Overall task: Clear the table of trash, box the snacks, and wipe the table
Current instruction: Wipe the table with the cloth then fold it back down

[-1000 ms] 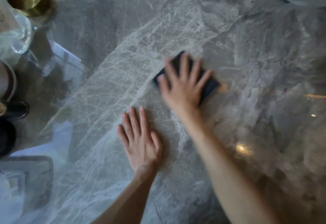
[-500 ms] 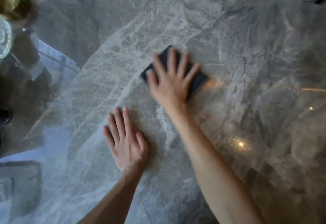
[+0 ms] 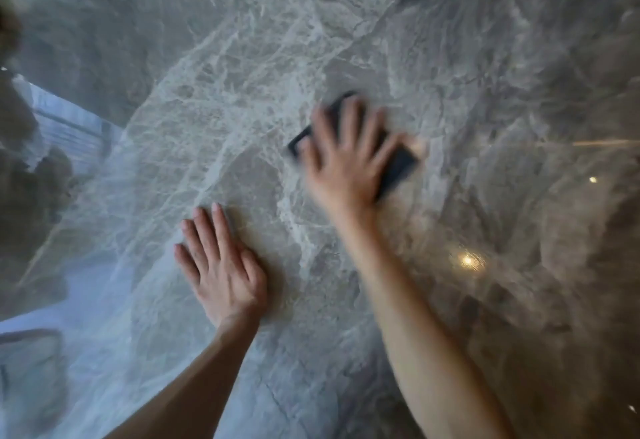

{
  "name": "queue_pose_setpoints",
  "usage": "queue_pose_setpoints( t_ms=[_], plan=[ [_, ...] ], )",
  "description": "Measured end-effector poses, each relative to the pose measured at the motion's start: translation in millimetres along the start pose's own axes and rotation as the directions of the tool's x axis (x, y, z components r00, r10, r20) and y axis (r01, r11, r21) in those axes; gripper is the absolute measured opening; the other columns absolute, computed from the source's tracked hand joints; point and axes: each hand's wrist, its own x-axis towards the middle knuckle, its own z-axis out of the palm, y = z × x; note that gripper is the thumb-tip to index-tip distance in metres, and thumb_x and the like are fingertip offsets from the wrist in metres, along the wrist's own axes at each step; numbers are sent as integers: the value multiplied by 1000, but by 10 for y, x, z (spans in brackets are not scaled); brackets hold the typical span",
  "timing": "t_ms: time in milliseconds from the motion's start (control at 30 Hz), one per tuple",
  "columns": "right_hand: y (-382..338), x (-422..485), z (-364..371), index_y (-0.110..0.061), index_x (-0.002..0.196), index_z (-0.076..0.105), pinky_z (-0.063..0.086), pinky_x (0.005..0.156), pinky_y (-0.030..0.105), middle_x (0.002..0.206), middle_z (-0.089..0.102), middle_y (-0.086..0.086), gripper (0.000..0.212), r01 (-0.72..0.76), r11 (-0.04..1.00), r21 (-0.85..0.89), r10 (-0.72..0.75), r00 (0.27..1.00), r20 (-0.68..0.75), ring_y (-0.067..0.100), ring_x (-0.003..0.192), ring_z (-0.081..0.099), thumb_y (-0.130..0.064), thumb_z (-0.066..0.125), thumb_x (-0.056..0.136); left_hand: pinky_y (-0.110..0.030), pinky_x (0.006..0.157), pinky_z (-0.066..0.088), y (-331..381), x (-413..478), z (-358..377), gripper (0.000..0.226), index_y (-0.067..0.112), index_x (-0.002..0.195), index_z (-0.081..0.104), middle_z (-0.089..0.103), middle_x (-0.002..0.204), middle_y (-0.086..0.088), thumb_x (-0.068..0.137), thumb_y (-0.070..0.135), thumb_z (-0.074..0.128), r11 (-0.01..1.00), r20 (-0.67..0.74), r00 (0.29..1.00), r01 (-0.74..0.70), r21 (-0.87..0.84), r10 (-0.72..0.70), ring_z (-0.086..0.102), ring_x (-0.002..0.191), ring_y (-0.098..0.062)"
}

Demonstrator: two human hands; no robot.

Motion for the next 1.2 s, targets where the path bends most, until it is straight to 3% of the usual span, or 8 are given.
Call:
queue_pose_setpoints(
  t_ms=[167,400,533,700,833,933,1067,1200],
  plan=[
    [902,-1599,-250,-51,148,22,13,112,69,165,14,-2,58,343,938,-53,-329,927,182,32,152,8,-66,33,93,-51,123,3,-1,-10,-14,74,26,155,3,7,165,-5,85,27,29,999,-10,1000,1,-41,-2,3,153,-25],
    [1447,320,-312,-47,149,24,7,108,76,164,14,7,61,-491,871,1,491,871,17,42,150,5,-64,21,90,-46,124,-1,19,-16,1,72,26,156,6,7,165,-3,86,26,28,1000,-18,1000,16,-15,-16,2,153,-23],
    [3,-3,-4,-46,147,32,7,113,68,163,22,4,54,23,999,23,-23,1000,-7,37,151,11,-58,30,94,-48,124,1,13,-6,-19,72,25,156,8,7,165,-4,86,26,28,1000,-16,1000,14,-11,-14,3,153,-23],
    [621,-1482,-125,-51,150,18,11,114,68,165,12,-4,60,497,867,14,-492,854,167,30,153,5,-66,31,94,-48,124,0,11,-10,-14,73,24,156,8,7,165,-4,85,27,27,999,-24,1000,2,-33,-3,3,153,-24],
    [1480,-519,-214,-50,150,18,12,113,69,164,18,0,56,63,983,-175,-51,996,72,33,152,12,-65,25,95,-46,124,-2,12,-21,-1,74,25,156,7,6,165,-4,85,26,29,1000,-18,1000,7,-21,-7,1,153,-22],
    [891,521,-158,-48,148,26,8,109,74,164,18,6,59,-339,941,10,339,941,14,41,150,11,-64,24,92,-46,124,-1,9,-10,-1,76,25,156,8,6,165,-3,84,26,31,1000,-11,1000,6,-11,-6,2,153,-22],
    [-89,-119,24,-48,147,29,7,114,68,163,20,4,53,153,988,-12,-152,988,24,37,151,12,-58,29,96,-50,124,5,27,-13,-36,69,22,156,11,8,165,-3,88,29,23,999,-7,1000,10,-37,-10,4,153,-21],
    [695,-1672,-168,-52,149,19,14,111,72,165,12,0,58,682,730,39,-666,698,262,36,152,7,-62,34,94,-50,124,4,19,-18,-24,69,24,156,9,9,165,-3,89,29,23,999,-9,1000,3,-40,-4,5,153,-20]
  ],
)
